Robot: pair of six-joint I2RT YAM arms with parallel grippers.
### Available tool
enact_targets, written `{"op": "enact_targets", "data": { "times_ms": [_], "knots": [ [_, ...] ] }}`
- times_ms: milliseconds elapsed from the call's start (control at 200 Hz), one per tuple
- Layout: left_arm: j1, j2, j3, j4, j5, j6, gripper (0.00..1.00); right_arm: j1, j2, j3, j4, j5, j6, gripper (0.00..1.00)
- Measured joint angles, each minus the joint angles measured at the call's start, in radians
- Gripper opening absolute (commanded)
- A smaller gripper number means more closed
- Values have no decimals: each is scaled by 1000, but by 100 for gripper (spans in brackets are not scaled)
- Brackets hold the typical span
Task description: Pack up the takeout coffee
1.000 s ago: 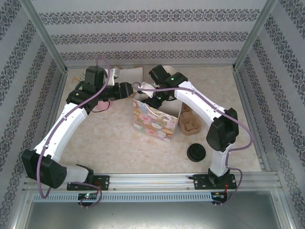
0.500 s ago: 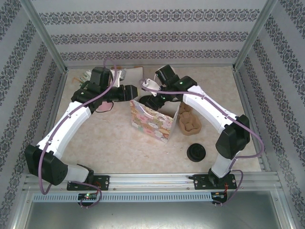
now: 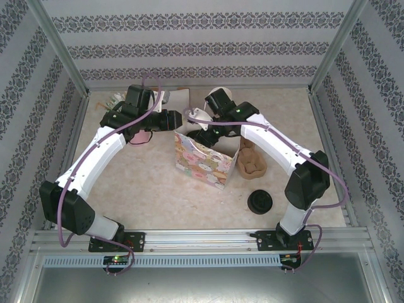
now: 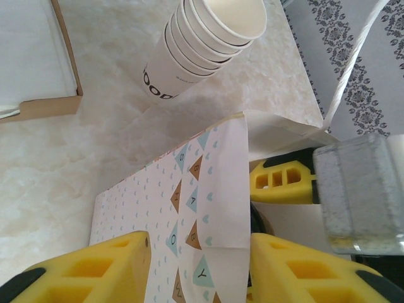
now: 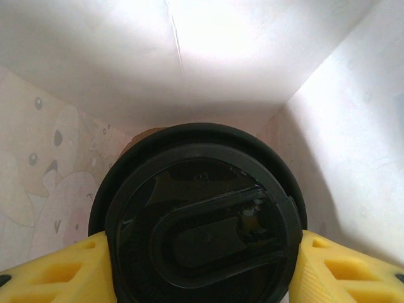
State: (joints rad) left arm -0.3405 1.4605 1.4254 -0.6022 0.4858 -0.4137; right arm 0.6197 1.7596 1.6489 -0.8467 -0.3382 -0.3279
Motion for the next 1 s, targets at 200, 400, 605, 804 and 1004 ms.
{"op": "enact_targets", "data": {
  "times_ms": [200, 400, 605, 804, 1004],
  "knots": [
    [0, -1, -6, 18, 0, -21, 39, 16, 37, 2, -24, 16, -26, 53],
    [0, -4, -23, 47, -1, -59, 34, 31, 74, 10, -40, 35, -49, 52],
    [0, -7, -34, 71, -3, -87, 33, 31, 116, 16, -39, 35, -66, 51],
    [0, -8, -36, 74, -5, -100, 31, 31, 137, 12, -29, 30, -69, 51],
    [0, -8, -40, 77, -5, -108, 31, 28, 137, -9, 3, 4, -67, 50]
  ]
}}
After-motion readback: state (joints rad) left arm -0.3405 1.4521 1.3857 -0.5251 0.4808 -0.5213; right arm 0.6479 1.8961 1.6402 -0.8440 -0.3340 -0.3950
